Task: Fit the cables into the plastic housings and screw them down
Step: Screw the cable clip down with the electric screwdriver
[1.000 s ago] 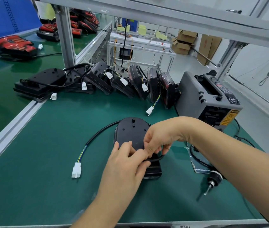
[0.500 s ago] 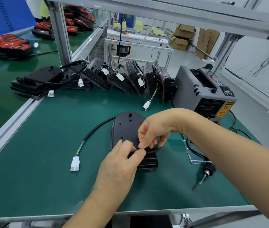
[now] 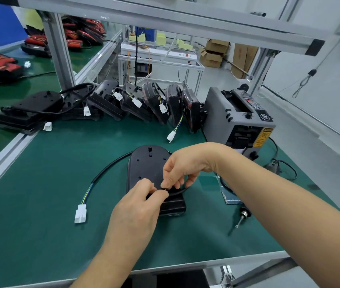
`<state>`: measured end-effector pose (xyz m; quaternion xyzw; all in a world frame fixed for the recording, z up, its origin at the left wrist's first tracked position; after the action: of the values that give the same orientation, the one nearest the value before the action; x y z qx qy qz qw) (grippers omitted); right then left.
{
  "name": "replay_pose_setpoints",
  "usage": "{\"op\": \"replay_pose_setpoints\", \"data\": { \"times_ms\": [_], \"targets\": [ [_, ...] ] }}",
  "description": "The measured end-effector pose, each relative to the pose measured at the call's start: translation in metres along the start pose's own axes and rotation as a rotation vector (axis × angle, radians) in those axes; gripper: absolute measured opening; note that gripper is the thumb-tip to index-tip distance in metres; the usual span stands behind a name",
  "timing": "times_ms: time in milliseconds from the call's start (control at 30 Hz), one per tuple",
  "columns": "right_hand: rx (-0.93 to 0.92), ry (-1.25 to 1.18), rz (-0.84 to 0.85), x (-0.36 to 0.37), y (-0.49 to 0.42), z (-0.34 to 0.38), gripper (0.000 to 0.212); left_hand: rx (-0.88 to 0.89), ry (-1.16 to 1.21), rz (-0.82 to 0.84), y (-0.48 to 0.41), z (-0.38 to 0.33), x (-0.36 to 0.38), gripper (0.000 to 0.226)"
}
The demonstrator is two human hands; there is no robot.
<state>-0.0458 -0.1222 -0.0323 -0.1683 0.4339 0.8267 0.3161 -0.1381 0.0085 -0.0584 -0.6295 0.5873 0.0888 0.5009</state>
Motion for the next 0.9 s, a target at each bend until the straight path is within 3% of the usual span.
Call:
{"op": "replay_pose_setpoints", "data": {
  "times_ms": [267,400,500,600,667,733,800,900],
  "targets": [
    [-0.051,-0.09,-0.107,0.003,0.016,-0.006,0.014,-0.003,0.022,0.026,-0.001,-0.002,-0.002,0.025],
    [-0.049,-0.234,-0.373,-0.018,0.049,-0.032,0.008,0.0,0.027,0.029,-0.001,-0.004,-0.003,0.022],
    [0.139,-0.098,-0.626,-0.047,0.089,-0.081,0.011,0.008,0.024,0.033,-0.001,-0.004,-0.004,0.021],
    [0.522,0.22,-0.59,-0.057,0.125,-0.135,0.026,0.008,0.024,0.043,-0.001,-0.004,-0.005,0.021],
    [0.708,0.24,-0.579,-0.057,0.143,-0.167,0.029,0.006,0.026,0.043,-0.001,-0.004,-0.005,0.021],
    [0.755,0.114,-0.6,-0.053,0.15,-0.188,0.027,0.004,0.024,0.039,-0.001,-0.004,-0.005,0.021],
    [0.688,-0.054,-0.646,-0.051,0.149,-0.198,0.03,0.008,0.026,0.036,-0.001,-0.004,-0.005,0.021],
    [0.622,-0.579,-0.728,-0.038,0.146,-0.214,0.071,0.01,0.027,0.037,-0.001,-0.004,-0.004,0.022]
  ]
}}
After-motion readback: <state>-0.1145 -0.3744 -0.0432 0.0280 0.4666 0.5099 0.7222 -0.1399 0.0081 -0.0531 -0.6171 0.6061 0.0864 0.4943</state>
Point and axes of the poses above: each hand's wrist, its own y-axis away from the middle knuckle, its own x-axis out of the palm, z = x × y, the point moved 5 cm from there along -y, towards the middle knuckle, and after that the axes turned 7 degrees about -x, right-handed, at the moved point
